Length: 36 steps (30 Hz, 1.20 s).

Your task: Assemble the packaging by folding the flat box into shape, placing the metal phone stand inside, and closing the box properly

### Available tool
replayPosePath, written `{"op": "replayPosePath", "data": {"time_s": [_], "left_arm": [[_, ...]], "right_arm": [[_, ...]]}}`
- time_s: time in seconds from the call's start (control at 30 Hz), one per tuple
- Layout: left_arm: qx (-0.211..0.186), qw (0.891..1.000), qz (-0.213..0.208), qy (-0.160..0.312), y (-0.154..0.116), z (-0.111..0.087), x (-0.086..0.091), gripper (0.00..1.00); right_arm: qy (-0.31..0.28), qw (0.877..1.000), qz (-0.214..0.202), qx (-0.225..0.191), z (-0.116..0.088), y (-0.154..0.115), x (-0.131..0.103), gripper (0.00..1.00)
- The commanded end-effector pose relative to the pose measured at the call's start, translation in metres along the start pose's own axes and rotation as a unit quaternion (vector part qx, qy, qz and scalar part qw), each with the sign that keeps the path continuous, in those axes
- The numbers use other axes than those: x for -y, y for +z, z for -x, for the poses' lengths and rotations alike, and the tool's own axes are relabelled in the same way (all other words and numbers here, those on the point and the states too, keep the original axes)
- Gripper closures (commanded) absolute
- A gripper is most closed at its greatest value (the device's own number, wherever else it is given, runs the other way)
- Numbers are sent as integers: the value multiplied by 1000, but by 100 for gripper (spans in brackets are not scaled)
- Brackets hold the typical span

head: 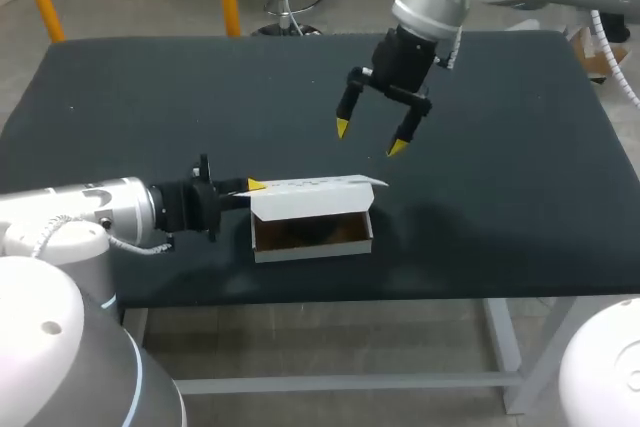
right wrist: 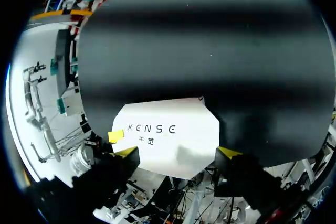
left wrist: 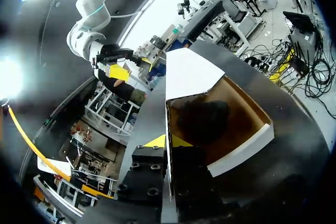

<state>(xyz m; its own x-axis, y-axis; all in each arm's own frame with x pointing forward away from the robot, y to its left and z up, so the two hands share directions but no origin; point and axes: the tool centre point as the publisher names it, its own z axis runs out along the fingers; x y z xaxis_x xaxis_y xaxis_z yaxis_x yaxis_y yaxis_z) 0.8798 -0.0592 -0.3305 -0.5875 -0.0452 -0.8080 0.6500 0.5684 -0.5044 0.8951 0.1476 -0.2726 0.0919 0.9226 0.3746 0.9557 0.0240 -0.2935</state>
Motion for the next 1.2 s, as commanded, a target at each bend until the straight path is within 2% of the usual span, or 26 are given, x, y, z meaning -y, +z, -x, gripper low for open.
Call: {"op": "replayPosePath", "data": {"time_s": [0.03,0.33,0.37,0.47,0.5,0.87,1.2], "left_arm": [[9,1000,-1,5,2,-3,-1,100],[8,1000,-4,15,3,-2,-1,100],[8,1000,-5,16,3,-2,-2,100],[8,1000,-5,16,3,-2,-2,100],[8,1000,-5,16,3,-2,-2,100],[12,1000,-7,19,1,-2,-4,100],[13,1000,-5,24,1,-3,-4,100]], "right_arm": [[1,1000,-15,4,-3,5,0,0],[-9,998,-55,1,6,22,6,0],[-10,998,-56,2,7,23,7,6],[-16,998,-62,1,8,25,10,37],[-16,998,-62,2,9,25,11,50],[-16,996,-89,2,19,39,11,61],[-19,995,-100,3,24,47,14,61]]}}
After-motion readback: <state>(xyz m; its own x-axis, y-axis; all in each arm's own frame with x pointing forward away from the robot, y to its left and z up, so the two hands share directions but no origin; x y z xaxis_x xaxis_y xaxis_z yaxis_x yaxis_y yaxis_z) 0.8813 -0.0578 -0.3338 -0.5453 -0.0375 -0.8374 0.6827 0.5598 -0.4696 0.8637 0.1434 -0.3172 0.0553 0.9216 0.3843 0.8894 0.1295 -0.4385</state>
